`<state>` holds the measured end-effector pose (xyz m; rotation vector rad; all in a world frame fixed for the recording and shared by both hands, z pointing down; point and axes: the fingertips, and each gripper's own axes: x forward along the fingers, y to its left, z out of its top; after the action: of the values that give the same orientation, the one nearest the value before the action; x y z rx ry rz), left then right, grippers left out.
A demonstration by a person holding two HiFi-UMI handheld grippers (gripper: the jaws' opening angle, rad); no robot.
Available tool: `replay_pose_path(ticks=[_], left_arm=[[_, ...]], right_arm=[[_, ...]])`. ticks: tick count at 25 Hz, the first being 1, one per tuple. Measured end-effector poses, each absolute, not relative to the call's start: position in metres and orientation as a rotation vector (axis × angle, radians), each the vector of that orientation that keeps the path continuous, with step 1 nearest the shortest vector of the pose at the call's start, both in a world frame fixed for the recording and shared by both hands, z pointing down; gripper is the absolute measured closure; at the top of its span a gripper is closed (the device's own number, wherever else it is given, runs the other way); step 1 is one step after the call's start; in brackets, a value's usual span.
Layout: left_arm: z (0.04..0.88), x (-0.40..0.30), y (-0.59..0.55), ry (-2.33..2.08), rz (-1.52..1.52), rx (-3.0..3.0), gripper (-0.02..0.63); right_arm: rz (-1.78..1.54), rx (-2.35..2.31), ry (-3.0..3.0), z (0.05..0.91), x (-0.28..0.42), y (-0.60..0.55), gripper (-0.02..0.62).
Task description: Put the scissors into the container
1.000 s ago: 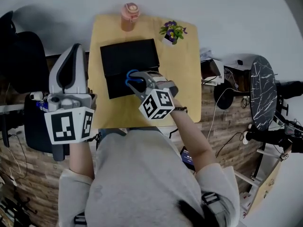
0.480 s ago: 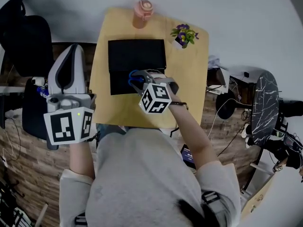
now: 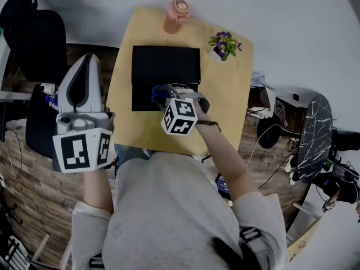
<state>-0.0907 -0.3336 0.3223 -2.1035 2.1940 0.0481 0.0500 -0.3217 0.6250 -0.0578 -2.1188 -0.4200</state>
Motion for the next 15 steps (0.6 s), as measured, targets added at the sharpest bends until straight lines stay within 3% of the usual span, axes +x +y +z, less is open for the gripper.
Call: replay_pose_path(ticks=[15], left_arm=[[0.328,-0.095,-0.31,2.289,0.009,-2.007,0.548]], right_arm=[[-0.36,-0.072,-2.071,0.648,0.048,-0.319,0.518]])
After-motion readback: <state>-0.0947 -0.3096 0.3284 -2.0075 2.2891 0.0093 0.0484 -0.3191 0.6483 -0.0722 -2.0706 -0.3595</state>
